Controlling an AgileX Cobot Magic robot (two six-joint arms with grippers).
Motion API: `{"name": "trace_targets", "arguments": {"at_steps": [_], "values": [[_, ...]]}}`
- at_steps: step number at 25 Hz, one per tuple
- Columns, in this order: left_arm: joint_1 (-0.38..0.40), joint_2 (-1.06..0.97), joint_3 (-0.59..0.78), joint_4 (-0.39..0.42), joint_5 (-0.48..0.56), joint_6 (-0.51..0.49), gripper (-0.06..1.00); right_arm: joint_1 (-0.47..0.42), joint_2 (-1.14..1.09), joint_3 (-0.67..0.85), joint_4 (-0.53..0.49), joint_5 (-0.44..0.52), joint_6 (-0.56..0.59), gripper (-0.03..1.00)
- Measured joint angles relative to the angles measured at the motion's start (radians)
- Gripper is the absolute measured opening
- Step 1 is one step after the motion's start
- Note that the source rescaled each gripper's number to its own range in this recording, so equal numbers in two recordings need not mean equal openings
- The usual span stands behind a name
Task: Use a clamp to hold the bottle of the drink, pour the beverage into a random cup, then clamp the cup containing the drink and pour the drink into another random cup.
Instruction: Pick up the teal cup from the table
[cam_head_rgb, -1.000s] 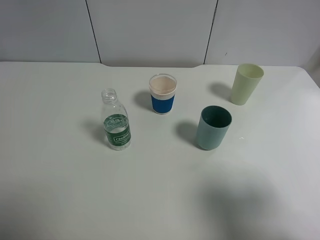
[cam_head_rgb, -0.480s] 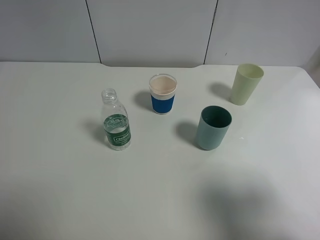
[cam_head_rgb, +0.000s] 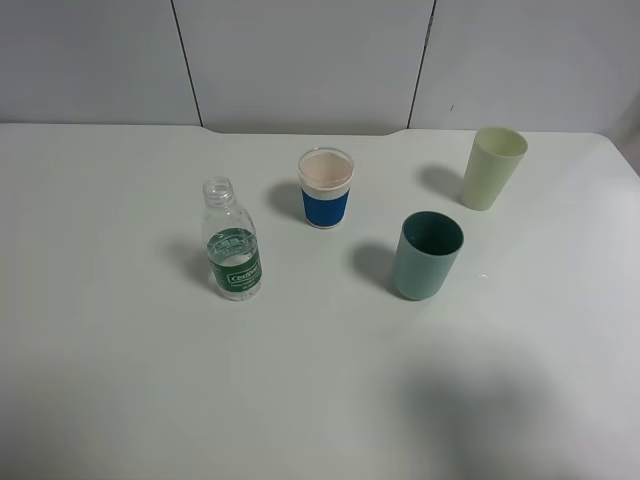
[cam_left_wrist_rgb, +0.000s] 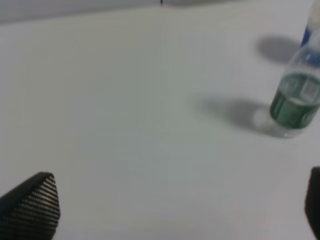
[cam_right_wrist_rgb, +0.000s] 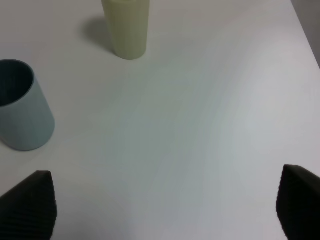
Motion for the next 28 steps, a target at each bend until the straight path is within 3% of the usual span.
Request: {"name": "trace_targets", "arguments": {"at_steps": [7, 28], "values": [[0.083, 0.0, 0.11, -0.002, -0.026, 0.0, 1.0, 0.0, 0.0, 0.0, 0.0, 0.0, 0.0, 0.6], [0.084, 0.0, 0.11, -0.002, -0.027, 0.0, 1.0, 0.0, 0.0, 0.0, 0.0, 0.0, 0.0, 0.6]]}}
